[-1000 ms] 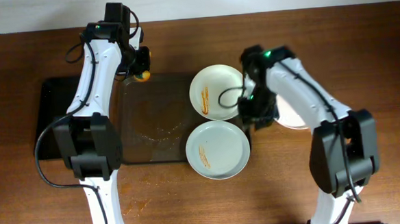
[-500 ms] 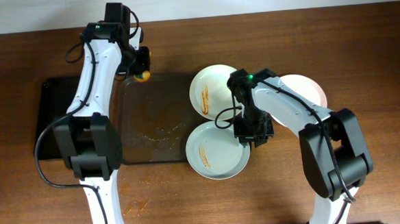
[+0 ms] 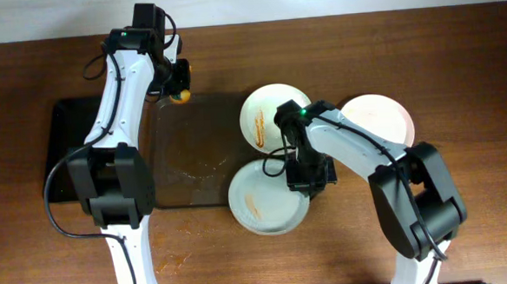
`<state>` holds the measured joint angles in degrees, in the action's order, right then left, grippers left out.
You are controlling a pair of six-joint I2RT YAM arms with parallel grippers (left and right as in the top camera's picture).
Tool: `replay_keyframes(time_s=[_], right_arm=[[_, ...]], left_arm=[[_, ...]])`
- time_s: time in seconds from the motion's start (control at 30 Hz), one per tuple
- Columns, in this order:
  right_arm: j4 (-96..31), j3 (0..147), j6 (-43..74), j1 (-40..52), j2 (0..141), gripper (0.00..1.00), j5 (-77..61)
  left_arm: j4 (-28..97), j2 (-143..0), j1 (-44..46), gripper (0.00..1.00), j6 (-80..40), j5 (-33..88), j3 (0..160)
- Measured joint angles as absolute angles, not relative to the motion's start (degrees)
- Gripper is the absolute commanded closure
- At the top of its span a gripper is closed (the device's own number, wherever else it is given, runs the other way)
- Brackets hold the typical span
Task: Clean dirty plates on tray and stack at the side
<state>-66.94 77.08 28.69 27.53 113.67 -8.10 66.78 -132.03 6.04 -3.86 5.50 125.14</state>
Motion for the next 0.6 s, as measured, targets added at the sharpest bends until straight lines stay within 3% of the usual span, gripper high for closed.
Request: replay_keyframes(time_s=[0.23,0.6], right_arm=[[-65.2,83.0,28.6,31.4,113.7,0.96,-10.0],[-43.7,87.2,39.1,35.5,114.5,0.96,-8.6]], left_arm=[[66.9,-132.0,6.0,0.99,-3.9,5.5,125.1],[67.7,-132.0,6.0,0.99,-3.9,5.5,125.1]])
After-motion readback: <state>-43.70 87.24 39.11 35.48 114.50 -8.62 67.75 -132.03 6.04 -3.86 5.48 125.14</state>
